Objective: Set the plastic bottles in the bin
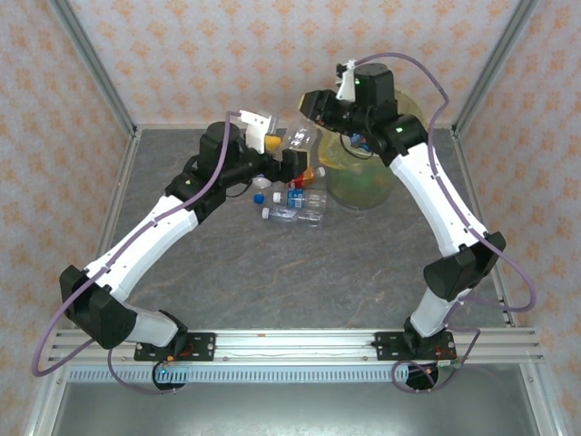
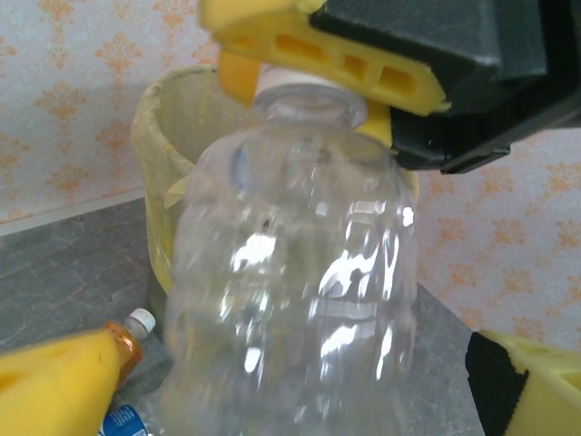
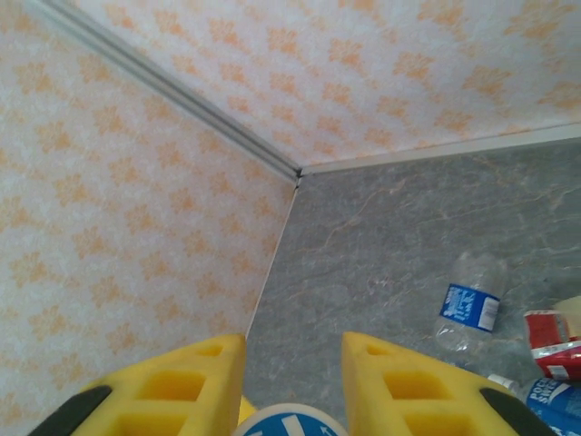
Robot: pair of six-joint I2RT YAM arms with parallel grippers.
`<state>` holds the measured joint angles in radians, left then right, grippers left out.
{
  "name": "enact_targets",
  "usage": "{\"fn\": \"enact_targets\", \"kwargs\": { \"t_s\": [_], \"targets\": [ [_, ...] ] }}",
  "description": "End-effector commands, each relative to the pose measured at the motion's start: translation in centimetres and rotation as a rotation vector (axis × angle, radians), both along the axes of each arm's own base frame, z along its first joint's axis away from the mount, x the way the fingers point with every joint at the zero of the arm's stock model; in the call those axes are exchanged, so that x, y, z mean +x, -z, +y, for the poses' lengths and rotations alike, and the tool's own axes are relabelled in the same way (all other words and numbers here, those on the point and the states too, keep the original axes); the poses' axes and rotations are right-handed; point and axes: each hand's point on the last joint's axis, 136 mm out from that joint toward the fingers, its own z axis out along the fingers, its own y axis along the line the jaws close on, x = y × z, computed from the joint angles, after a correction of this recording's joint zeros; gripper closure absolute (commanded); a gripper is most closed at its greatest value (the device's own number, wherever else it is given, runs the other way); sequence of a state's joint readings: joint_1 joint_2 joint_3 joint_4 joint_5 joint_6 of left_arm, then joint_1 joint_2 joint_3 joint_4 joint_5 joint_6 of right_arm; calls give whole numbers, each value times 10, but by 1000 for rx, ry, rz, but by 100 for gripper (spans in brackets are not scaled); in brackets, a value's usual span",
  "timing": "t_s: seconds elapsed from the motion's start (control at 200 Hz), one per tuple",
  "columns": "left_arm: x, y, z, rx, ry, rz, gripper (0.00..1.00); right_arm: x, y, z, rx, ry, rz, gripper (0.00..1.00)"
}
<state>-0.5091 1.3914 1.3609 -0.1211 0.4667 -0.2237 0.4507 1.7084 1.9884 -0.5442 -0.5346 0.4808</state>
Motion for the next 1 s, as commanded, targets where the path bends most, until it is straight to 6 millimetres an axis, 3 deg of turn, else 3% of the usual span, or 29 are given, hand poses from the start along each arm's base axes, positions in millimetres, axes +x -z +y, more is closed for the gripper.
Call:
{"fn": "enact_targets", "kwargs": {
  "t_s": [0.0,0.35,0.465,0.601,0.751,0.996],
  "targets": [
    [-9,-41,10,-46,-34,-90,1,1,-46,-38,64,113,-96,75],
    [-23,-40,25,-62,-76,-80,1,41,-76,-180,-78,613,-233,78],
    [-22,-35,29,-45,-97,-70,1,48,-76,-209,-211,745,-271,78],
    [-23,-34,33,-36,-115,-76,1,57,-62,-240,-428,872,-275,76],
    [-20,-30,34,-19,-123,-72,1,68,-47,-253,-573,907,-270,76],
    [-17,-34,37,-7,-142,-82,1,94,-4,-263,-779,921,-208,77]
  ]
}}
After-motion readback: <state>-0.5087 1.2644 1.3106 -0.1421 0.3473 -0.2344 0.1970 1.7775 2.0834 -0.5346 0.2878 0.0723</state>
